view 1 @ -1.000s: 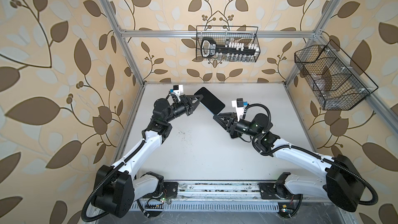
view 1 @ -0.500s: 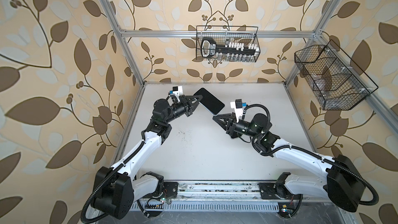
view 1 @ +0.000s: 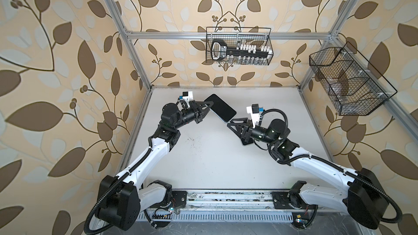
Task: Take the phone out of the phone case
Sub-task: Remove the phone case from the phone.
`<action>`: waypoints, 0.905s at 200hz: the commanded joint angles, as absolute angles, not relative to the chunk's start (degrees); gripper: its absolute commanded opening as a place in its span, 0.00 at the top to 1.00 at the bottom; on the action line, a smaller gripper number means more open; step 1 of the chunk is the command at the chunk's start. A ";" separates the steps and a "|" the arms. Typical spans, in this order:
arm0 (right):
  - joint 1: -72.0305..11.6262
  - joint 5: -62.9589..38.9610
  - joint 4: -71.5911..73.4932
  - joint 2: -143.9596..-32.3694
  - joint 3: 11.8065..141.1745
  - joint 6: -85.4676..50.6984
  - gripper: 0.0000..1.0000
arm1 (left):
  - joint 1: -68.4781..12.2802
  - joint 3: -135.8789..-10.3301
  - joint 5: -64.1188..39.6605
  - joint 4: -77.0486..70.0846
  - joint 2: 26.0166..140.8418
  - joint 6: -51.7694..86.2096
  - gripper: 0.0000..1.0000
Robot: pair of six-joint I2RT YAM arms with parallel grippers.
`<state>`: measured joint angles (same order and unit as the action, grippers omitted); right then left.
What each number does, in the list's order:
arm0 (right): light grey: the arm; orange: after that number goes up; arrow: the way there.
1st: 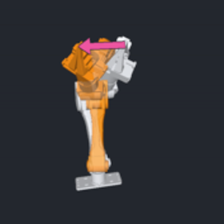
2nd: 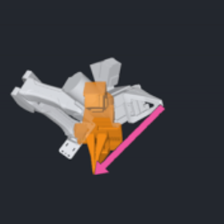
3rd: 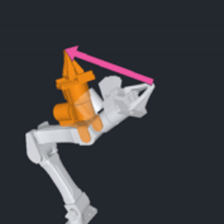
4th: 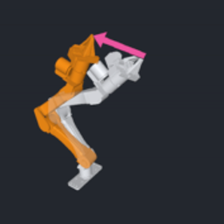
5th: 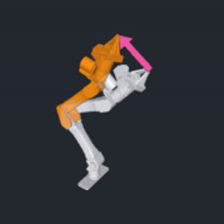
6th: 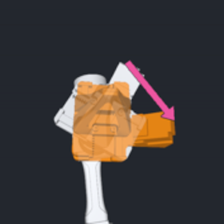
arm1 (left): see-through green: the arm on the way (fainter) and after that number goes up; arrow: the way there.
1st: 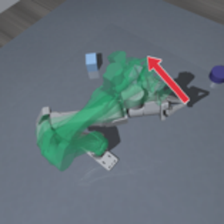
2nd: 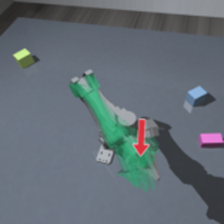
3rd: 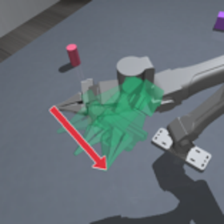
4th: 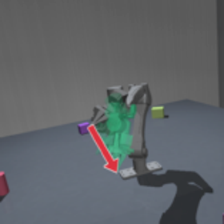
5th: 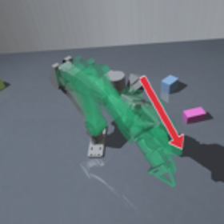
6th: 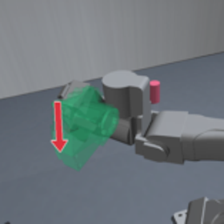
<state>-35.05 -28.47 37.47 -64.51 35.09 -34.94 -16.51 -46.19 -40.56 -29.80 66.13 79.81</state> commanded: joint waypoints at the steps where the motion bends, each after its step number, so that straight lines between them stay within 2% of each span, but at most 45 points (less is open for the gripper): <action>1: -31.04 -33.26 36.24 -59.23 31.60 -40.26 0.38 | -16.20 -51.33 -44.12 -33.26 66.31 75.60 1.00; 29: -24.72 -34.45 29.08 -52.99 30.69 -43.04 0.31 | -15.91 -53.70 -48.41 -37.92 69.15 75.38 1.00; 57: -17.03 -37.20 37.26 -51.50 30.02 -53.97 0.17 | -15.91 -56.16 -54.45 -40.73 71.98 73.83 1.00; 77: -14.86 -37.67 39.25 -53.34 32.26 -58.28 0.12 | -15.91 -57.67 -57.96 -39.90 73.27 71.35 1.00; 93: -14.66 -38.51 40.57 -56.27 34.69 -60.94 0.12 | -15.91 -59.07 -61.24 -39.34 73.77 68.85 1.00; 110: -15.03 -42.15 41.52 -60.04 37.95 -63.58 0.17 | -15.98 -62.67 -65.93 -32.22 74.20 62.19 1.00; 125: -15.01 -46.88 34.70 -61.86 42.38 -59.36 0.19 | -15.94 -67.35 -69.48 -18.22 74.36 49.80 1.00; 151: -14.34 -54.11 9.26 -62.59 51.72 -40.96 0.19 | -15.99 -76.70 -70.14 10.66 75.04 25.55 1.00; 181: -13.52 -60.91 -0.54 -63.08 54.23 -30.56 0.20 | -16.00 -76.24 -68.98 10.77 75.14 21.75 1.00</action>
